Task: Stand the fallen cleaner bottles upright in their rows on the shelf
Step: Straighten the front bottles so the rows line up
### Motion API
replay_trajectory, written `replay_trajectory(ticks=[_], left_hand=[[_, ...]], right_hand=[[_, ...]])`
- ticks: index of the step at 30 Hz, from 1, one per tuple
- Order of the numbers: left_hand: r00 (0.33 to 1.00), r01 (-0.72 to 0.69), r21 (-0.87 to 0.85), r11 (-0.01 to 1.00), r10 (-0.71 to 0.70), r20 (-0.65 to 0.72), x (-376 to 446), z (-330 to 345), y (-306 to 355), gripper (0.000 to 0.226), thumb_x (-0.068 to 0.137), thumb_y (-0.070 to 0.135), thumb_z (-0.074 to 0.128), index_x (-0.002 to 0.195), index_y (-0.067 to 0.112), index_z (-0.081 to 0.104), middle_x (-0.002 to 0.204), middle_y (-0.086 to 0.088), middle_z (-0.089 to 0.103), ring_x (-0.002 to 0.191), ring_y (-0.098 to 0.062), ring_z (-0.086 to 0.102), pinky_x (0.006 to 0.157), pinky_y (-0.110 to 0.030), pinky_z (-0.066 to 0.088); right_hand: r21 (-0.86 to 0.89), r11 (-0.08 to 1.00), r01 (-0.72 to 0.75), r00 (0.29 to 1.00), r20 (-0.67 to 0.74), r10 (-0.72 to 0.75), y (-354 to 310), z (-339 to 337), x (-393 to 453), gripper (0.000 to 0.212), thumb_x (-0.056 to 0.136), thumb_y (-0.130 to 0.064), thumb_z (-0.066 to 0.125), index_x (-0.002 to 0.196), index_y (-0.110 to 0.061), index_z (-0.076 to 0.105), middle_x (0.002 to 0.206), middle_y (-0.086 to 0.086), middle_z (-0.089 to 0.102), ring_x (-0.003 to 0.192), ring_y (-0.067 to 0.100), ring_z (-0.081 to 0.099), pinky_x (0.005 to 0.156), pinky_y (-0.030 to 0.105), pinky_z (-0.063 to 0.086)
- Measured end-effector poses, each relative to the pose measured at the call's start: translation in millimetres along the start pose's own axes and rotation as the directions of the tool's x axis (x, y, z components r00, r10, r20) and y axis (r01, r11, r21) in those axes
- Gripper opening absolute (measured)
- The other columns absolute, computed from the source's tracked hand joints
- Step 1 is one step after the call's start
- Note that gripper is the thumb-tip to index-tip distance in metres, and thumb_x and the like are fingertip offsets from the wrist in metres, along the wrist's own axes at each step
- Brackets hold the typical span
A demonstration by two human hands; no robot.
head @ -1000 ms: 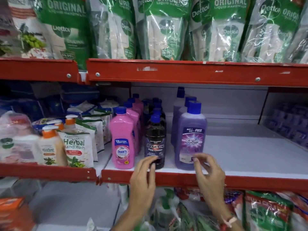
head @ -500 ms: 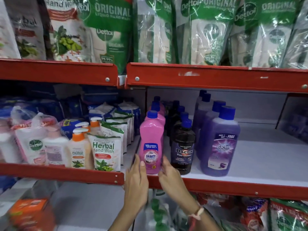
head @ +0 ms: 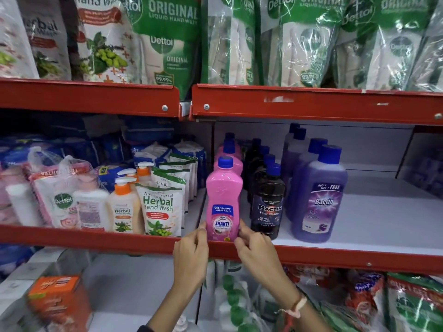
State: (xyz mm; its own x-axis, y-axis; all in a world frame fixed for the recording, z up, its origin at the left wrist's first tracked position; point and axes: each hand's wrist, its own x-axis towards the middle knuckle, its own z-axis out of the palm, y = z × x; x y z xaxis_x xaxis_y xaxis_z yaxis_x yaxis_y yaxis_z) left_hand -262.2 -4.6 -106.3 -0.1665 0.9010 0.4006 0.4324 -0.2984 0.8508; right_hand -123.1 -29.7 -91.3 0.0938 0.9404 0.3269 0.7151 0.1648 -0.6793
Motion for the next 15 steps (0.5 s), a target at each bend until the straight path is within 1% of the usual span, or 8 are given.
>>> replay_trajectory(ticks=[2, 4, 6, 7, 8, 11, 13, 15], left_hand=[[1.0, -0.003, 0.012, 1.0, 0.003, -0.001, 0, -1, 0, 0.039, 0.096, 0.026, 0.04, 0.076, 0.007, 0.067, 0.067, -0.012, 0.069, 0.064, -0.018, 0.062, 0.061, -0.033, 0.045], [1.0, -0.023, 0.022, 1.0, 0.022, 0.01, 0, 0, 2, 0.033, 0.097, 0.025, 0.038, 0.082, 0.015, 0.066, 0.072, -0.003, 0.068, 0.064, -0.006, 0.058, 0.059, -0.027, 0.043], [0.999, -0.046, 0.018, 0.999, 0.046, -0.01, -4, 2, 3, 0.031, 0.097, 0.025, 0.038, 0.106, 0.013, 0.065, 0.089, 0.001, 0.067, 0.074, -0.003, 0.058, 0.066, -0.017, 0.042], [0.997, -0.057, 0.009, 0.998, 0.057, -0.046, -9, 4, 4, 0.032, 0.097, 0.025, 0.039, 0.116, 0.011, 0.06, 0.102, 0.0, 0.065, 0.086, -0.007, 0.059, 0.075, -0.016, 0.042], [0.992, -0.076, -0.006, 0.997, 0.075, -0.098, -14, 6, 4, 0.032, 0.096, 0.023, 0.04, 0.122, 0.012, 0.056, 0.112, -0.001, 0.061, 0.097, -0.009, 0.056, 0.08, -0.014, 0.04], [0.96, -0.214, -0.067, 0.974, 0.198, -0.197, -28, 10, 14, 0.025, 0.094, 0.013, 0.045, 0.117, 0.013, 0.056, 0.112, 0.0, 0.057, 0.103, -0.009, 0.055, 0.078, -0.001, 0.04], [0.951, -0.293, -0.12, 0.948, 0.277, -0.134, -33, 19, 22, 0.023, 0.093, 0.017, 0.045, 0.111, 0.015, 0.058, 0.108, 0.002, 0.06, 0.104, -0.009, 0.058, 0.084, -0.005, 0.044], [0.952, -0.305, -0.157, 0.939, 0.305, -0.023, -36, 34, 34, 0.028, 0.092, 0.021, 0.043, 0.116, 0.019, 0.058, 0.112, 0.006, 0.063, 0.108, -0.004, 0.057, 0.092, -0.014, 0.046]], right_hand=[[-0.027, 1.0, -0.009, 1.0, 0.008, 0.01, 0, 0, 0, 0.042, 0.091, -0.022, 0.043, 0.131, -0.025, 0.053, 0.088, 0.001, 0.074, 0.075, 0.013, 0.065, 0.061, 0.019, 0.046], [-0.045, 0.999, -0.009, 1.0, 0.029, 0.01, 1, -1, 1, 0.039, 0.09, -0.023, 0.044, 0.127, -0.025, 0.055, 0.09, 0.0, 0.075, 0.071, 0.01, 0.064, 0.055, 0.011, 0.046], [-0.021, 1.0, -0.013, 1.0, 0.027, 0.013, 1, -4, -1, 0.035, 0.09, -0.023, 0.046, 0.121, -0.024, 0.06, 0.096, -0.002, 0.076, 0.074, 0.011, 0.068, 0.064, 0.018, 0.055], [0.006, 1.0, -0.024, 1.0, 0.008, 0.024, 2, -8, -4, 0.034, 0.089, -0.021, 0.048, 0.12, -0.023, 0.062, 0.101, -0.003, 0.076, 0.078, 0.013, 0.071, 0.07, 0.025, 0.057], [0.035, 0.999, -0.035, 0.999, -0.023, 0.036, 3, -12, -7, 0.034, 0.089, -0.02, 0.049, 0.121, -0.023, 0.063, 0.105, -0.006, 0.075, 0.08, 0.013, 0.072, 0.073, 0.025, 0.057], [0.083, 0.995, -0.056, 0.976, -0.204, 0.072, 14, -27, -15, 0.031, 0.089, -0.015, 0.053, 0.115, -0.021, 0.068, 0.104, -0.007, 0.074, 0.075, -0.001, 0.066, 0.071, 0.011, 0.051], [0.116, 0.989, -0.088, 0.932, -0.34, 0.123, 23, -39, -16, 0.026, 0.087, -0.012, 0.055, 0.108, -0.017, 0.069, 0.096, -0.004, 0.075, 0.085, 0.008, 0.068, 0.079, 0.021, 0.051], [0.148, 0.981, -0.127, 0.91, -0.377, 0.175, 35, -51, -16, 0.028, 0.087, -0.012, 0.054, 0.113, -0.015, 0.065, 0.102, 0.0, 0.073, 0.096, 0.017, 0.068, 0.084, 0.028, 0.05]])
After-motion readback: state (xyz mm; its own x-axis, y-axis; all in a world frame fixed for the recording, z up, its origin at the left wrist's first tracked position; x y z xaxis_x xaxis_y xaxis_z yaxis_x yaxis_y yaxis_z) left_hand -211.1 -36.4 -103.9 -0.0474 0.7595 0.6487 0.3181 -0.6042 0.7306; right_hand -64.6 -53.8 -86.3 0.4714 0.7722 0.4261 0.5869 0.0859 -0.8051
